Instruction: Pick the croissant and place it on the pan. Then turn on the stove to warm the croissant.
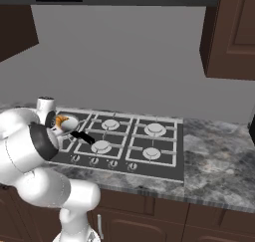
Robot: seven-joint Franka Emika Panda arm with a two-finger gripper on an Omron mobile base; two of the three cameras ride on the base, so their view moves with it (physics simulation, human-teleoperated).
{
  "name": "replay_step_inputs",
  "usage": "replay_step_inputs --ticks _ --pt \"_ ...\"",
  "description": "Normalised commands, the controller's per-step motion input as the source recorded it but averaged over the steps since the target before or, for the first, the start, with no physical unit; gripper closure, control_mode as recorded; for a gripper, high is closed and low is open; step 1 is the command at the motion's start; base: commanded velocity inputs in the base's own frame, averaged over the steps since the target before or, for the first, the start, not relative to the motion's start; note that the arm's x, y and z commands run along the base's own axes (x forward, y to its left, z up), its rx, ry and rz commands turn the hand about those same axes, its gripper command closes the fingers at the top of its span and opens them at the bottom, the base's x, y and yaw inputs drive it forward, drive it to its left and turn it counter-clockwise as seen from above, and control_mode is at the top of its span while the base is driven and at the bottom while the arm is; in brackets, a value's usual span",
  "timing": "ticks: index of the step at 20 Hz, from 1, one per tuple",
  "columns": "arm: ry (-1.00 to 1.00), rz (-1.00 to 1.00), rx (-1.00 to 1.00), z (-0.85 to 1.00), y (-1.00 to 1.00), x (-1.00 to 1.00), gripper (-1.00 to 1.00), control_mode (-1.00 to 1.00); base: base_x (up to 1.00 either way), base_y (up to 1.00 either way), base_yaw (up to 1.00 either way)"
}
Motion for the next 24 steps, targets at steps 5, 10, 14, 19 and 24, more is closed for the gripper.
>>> replay_step_inputs --ticks 5,10,14,19,24 --pt "0.07 0.00 0.00 -0.03 0.09 0.14 -1.00 -1.00 0.00 0.00 0.00" --pt "0.03 0.00 0.00 -0.17 0.05 0.15 -1.00 -1.00 0.00 0.00 0.00" --pt "0.00 0.00 0.00 -0.23 0.16 0.11 -1.00 -1.00 0.00 0.00 0.00" --pt "0.02 0.00 0.00 -0.15 0.08 0.14 -1.00 -1.00 0.00 0.00 0.00" --pt "0.01 0.00 0.00 -0.17 0.06 0.11 -1.00 -1.00 0.00 0.00 0.00"
